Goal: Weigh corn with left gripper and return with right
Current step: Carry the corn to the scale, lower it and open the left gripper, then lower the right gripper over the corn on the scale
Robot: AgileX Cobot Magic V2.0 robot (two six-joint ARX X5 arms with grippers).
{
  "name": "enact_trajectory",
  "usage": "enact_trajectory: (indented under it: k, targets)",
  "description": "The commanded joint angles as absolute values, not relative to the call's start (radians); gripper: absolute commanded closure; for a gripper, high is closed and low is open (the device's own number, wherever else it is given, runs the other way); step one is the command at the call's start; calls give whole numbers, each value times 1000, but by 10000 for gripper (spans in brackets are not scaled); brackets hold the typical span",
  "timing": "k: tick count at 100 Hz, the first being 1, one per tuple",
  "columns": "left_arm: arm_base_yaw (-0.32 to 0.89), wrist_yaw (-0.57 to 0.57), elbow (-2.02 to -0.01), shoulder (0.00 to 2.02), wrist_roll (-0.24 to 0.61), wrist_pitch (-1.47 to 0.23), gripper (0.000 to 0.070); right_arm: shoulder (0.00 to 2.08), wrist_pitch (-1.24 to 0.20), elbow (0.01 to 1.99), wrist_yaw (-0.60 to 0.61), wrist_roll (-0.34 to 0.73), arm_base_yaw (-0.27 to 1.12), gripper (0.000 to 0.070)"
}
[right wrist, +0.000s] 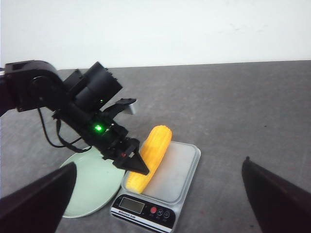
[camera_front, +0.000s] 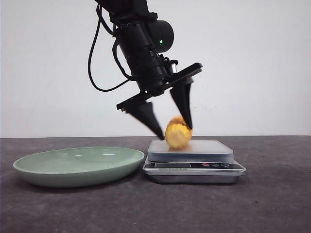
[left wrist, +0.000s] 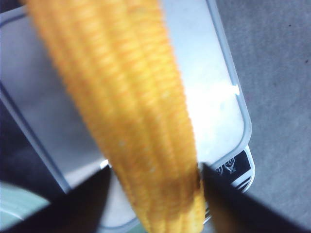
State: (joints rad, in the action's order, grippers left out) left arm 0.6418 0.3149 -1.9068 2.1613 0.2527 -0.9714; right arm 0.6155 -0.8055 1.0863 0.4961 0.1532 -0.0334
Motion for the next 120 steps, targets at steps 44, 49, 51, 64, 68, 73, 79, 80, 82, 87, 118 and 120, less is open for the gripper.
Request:
enact_trajectory:
  k: [44,49,51,64,68,73,79,80,82,87,118,120]
  targets:
    - [641,262,-1924,2083,199,-970,0,668,-820,1099,436,119,-33,0]
    - [637,261,-1924,2057,199,-960,0,680,-826,1099,436,117,-33,0]
    - [635,262,-1924,2048,199,-953,0,683,-830,1099,436,115,-33,0]
    - [626,257,-1924,1965,199,-942,0,699,-835,1099,438,115,-33,0]
    - [622,249,-1924,1934,199,-945,0,699,-834,1099,440,117,-33,0]
    - [619,232,-1924,1891,199,-948,0,699,-832,1099,446,122,-31,0]
    - [612,219,-1924,1832,200,-949,0,699,-830,1099,446,125,-27,0]
    - [611,216,-1924,1822,200,-949,0,699,-830,1099,446,125,-27,0]
    - [609,215,-1924,1801,200,-949,0,699,-831,1099,446,125,-26,0]
    - [605,209,-1924,1745,200,-949,0,698,-831,1099,446,125,-22,0]
    - [602,198,-1924,1405,201,-1027,0,712,-660,1100,558,230,14,0]
    - [602,197,-1924,1385,199,-1041,0,714,-631,1100,569,245,19,0]
